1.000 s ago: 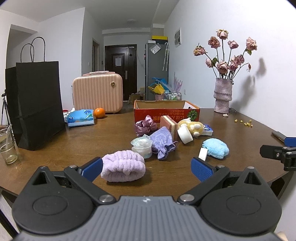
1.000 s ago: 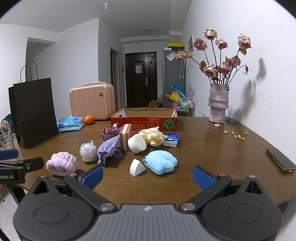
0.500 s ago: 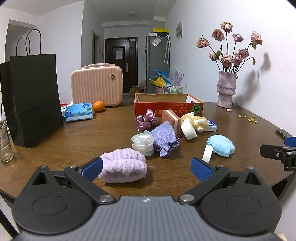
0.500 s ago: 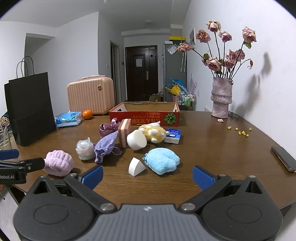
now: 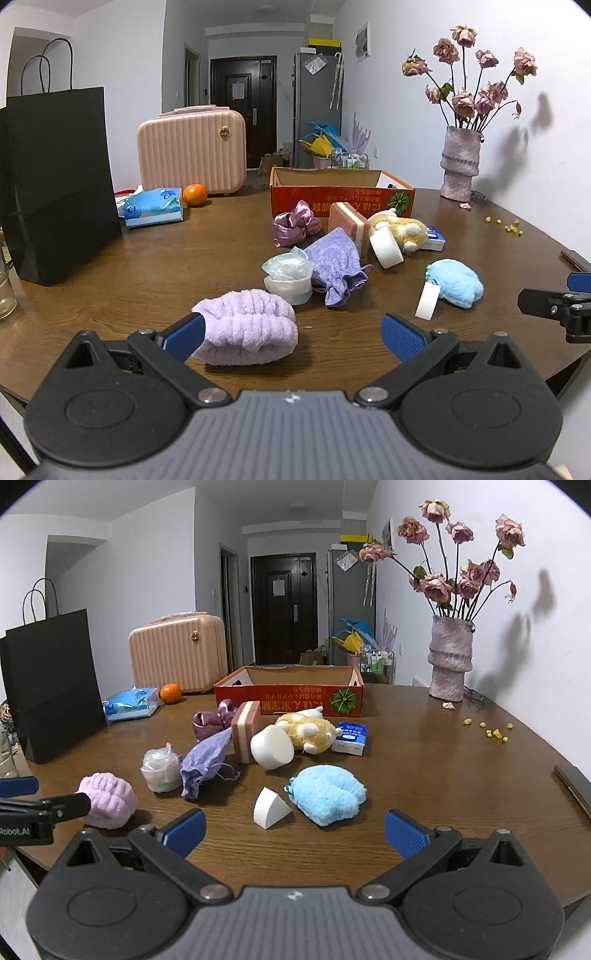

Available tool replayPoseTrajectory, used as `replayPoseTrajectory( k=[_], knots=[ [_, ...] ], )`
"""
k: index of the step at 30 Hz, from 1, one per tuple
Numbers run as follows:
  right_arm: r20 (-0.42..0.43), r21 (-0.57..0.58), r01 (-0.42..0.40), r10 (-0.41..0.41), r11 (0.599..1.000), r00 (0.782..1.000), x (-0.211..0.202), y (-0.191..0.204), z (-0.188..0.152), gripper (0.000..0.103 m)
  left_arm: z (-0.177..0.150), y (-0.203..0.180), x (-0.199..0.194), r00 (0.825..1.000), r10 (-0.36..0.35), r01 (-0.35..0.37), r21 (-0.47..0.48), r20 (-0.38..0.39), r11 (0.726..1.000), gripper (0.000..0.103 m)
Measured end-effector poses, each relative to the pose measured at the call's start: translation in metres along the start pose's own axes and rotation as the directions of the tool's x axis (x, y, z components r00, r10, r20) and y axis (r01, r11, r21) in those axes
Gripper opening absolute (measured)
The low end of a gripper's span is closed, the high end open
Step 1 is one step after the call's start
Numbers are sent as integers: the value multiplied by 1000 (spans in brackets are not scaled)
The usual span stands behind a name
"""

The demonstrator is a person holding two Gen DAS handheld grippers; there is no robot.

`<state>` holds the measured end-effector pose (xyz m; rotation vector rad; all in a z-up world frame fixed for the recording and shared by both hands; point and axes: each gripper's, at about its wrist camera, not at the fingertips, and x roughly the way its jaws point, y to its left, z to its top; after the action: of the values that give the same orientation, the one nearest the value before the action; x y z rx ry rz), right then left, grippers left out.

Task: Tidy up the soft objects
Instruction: 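Move both tools forward while the left tool closes on the lilac headband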

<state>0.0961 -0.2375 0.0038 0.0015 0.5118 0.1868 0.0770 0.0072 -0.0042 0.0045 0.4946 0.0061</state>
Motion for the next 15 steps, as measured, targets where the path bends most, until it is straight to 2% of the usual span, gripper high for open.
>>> replayPoseTrajectory(
  k=[15],
  knots=[
    [-73,-15,-15,14,1000,997,47,7,10,103,8,12,39,998,15,-16,-20,-66,1000,103]
  ],
)
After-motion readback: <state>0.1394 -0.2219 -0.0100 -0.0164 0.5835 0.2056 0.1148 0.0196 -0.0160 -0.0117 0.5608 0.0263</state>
